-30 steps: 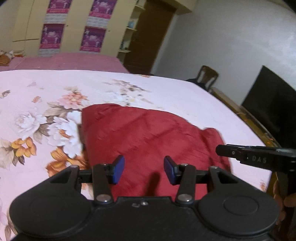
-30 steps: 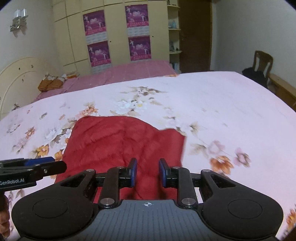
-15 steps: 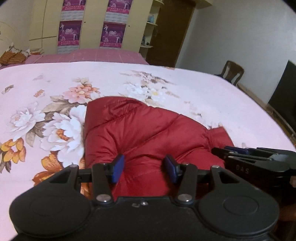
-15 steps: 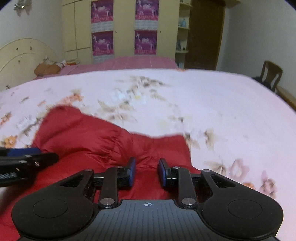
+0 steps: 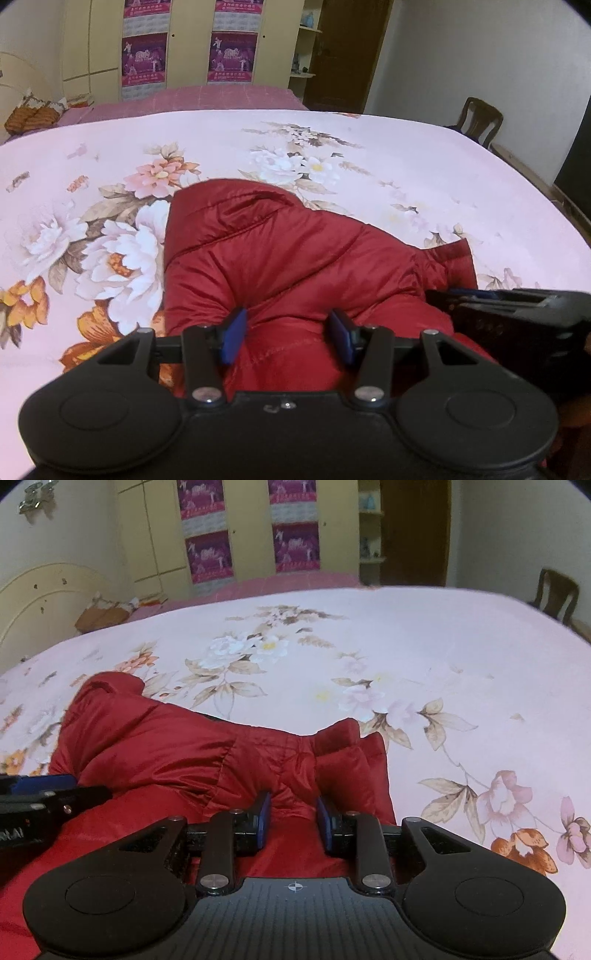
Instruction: Fold large clothes
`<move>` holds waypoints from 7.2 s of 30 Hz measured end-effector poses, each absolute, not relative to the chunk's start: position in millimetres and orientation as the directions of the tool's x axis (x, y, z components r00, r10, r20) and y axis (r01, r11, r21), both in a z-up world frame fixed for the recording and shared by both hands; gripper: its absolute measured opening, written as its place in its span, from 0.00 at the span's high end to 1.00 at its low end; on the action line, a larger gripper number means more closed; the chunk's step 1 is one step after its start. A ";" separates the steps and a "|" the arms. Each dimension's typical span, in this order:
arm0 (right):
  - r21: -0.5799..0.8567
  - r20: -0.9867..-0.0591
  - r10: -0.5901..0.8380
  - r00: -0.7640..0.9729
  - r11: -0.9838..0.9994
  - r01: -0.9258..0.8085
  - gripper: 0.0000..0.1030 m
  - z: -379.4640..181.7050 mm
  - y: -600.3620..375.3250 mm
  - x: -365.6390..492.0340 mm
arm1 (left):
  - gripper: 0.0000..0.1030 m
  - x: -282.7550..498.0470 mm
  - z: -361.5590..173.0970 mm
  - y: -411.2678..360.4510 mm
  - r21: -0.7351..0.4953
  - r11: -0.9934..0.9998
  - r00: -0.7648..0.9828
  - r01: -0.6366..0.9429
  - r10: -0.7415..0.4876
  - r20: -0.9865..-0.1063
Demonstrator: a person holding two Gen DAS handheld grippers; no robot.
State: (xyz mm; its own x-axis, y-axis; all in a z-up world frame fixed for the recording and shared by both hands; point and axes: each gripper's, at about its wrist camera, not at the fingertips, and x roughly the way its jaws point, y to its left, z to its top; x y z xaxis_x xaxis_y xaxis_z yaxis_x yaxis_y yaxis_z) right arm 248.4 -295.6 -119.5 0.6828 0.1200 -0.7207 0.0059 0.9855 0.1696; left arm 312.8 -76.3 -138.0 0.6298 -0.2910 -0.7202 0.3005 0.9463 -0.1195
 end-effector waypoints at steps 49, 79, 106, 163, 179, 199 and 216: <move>0.102 -0.831 0.204 0.518 0.970 -0.219 0.74 -95.3 -281.3 76.4 | 0.29 199.0 -115.9 -38.8 -0.150 0.907 0.524 0.393 -0.355 -0.774; 0.477 -0.700 0.420 0.578 0.877 -0.059 0.01 -94.0 -341.0 188.4 | 0.07 267.1 -124.9 -22.9 -0.406 0.893 0.441 0.195 -0.449 -0.777; 0.745 -0.539 0.654 0.531 0.665 -0.062 0.66 -97.7 -342.0 201.4 | 0.40 263.2 -101.6 -32.9 -0.377 0.896 0.490 0.233 -0.443 -0.751; 0.720 -0.562 0.660 0.498 0.687 -0.098 0.48 -91.8 93.2 363.6 | 0.27 360.3 -95.0 390.7 -0.254 0.960 0.599 0.115 -0.271 -0.753; 0.549 -0.597 0.513 0.617 0.822 -0.152 0.63 -67.2 102.7 338.7 | 0.29 331.7 -45.1 382.2 -0.136 0.983 0.742 0.126 -0.184 -0.644; 0.383 -0.619 0.348 0.704 0.916 -0.116 0.59 -51.8 105.2 297.7 | 0.31 311.6 -61.0 364.6 -0.060 0.980 0.717 0.188 -0.179 -0.674; 0.211 -0.725 0.345 0.596 0.935 -0.284 0.59 -88.7 168.8 232.5 | 0.25 267.7 -88.3 370.2 -0.111 0.980 0.663 0.167 -0.195 -0.723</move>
